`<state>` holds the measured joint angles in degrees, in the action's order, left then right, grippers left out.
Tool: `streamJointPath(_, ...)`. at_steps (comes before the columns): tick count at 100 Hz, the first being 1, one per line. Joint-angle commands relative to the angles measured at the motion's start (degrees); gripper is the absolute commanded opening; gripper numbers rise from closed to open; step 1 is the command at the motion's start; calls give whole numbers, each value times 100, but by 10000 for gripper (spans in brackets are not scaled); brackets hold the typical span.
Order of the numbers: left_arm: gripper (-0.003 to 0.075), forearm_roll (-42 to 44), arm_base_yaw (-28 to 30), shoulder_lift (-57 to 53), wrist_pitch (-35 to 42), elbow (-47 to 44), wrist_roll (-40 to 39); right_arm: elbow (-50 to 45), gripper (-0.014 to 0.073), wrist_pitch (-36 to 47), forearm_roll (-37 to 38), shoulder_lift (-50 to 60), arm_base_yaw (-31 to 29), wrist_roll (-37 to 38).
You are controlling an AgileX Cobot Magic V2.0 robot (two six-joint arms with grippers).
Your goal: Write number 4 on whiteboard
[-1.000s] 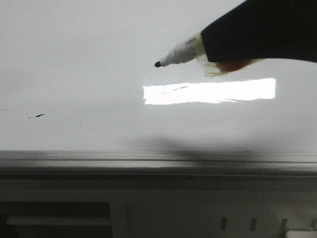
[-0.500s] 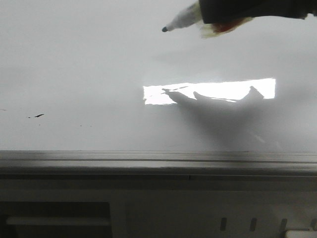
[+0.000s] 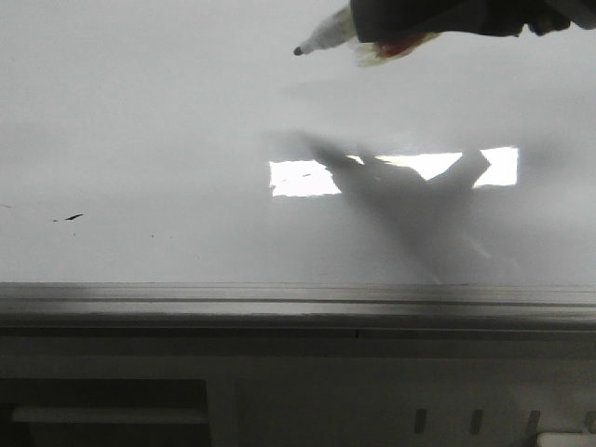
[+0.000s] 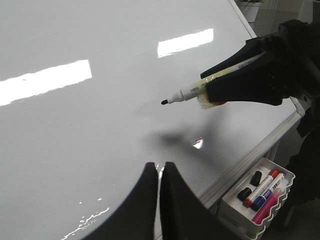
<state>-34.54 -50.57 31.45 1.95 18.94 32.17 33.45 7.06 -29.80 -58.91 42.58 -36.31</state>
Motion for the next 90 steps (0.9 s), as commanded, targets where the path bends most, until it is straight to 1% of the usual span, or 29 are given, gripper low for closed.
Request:
streamJointPath(1,-20,23,6,-2,392,156,-46,199,-43,421,75,46,-111,-56)
streamJointPath(30,-20,23,6,-2,537,156,-46,199,-43,329,75,31,-339,-84)
streamJointPath(59,-20,23,6,-2,537,156,-46,199,-43,87,75,-237,-350,-84)
streamJointPath(90,-20,23,6,-2,537,156,-46,199,-43,150,75,-353,-360,-84)
